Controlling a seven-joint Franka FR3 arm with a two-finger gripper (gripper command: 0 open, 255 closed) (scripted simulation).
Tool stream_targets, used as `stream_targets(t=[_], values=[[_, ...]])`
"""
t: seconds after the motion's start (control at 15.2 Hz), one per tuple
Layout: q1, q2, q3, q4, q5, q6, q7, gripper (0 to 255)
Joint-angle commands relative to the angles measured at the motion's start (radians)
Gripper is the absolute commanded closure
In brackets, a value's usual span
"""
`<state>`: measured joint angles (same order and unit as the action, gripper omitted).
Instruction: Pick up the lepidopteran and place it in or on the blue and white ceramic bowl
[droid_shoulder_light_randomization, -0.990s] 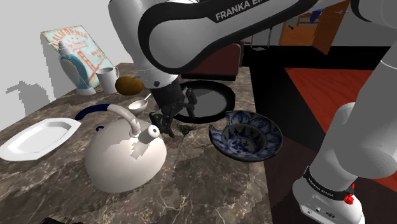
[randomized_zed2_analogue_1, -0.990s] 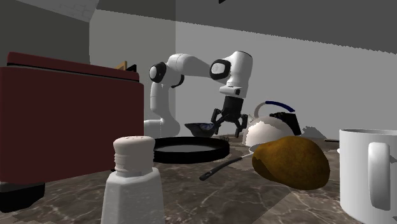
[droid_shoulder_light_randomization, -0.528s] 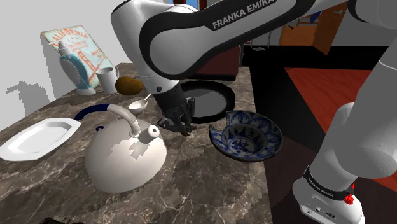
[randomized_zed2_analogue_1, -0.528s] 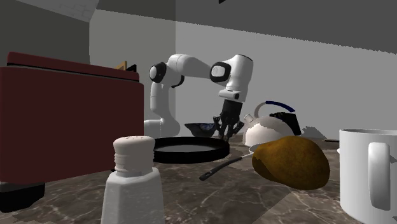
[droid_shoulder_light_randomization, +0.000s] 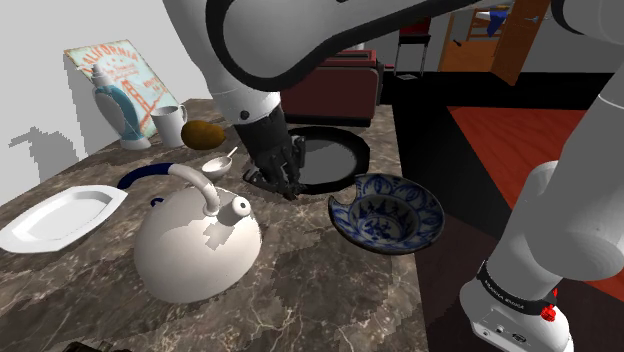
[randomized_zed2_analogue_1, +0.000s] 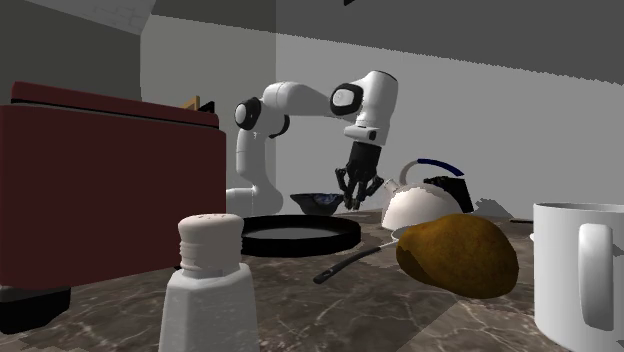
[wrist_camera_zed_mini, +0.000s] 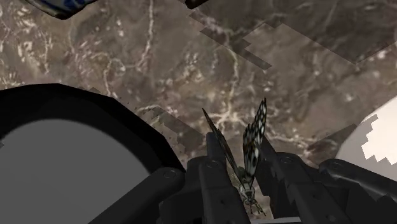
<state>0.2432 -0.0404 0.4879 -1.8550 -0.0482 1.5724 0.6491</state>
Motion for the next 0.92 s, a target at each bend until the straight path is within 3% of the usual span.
stream_targets(t=[0.0, 0.86], values=[[-0.001, 0.0, -0.001, 0.025, 0.0, -0.026, -0.002, 255], [0.001, 0.019, 0.002, 0.221, -0.009, -0.205, -0.005, 255]])
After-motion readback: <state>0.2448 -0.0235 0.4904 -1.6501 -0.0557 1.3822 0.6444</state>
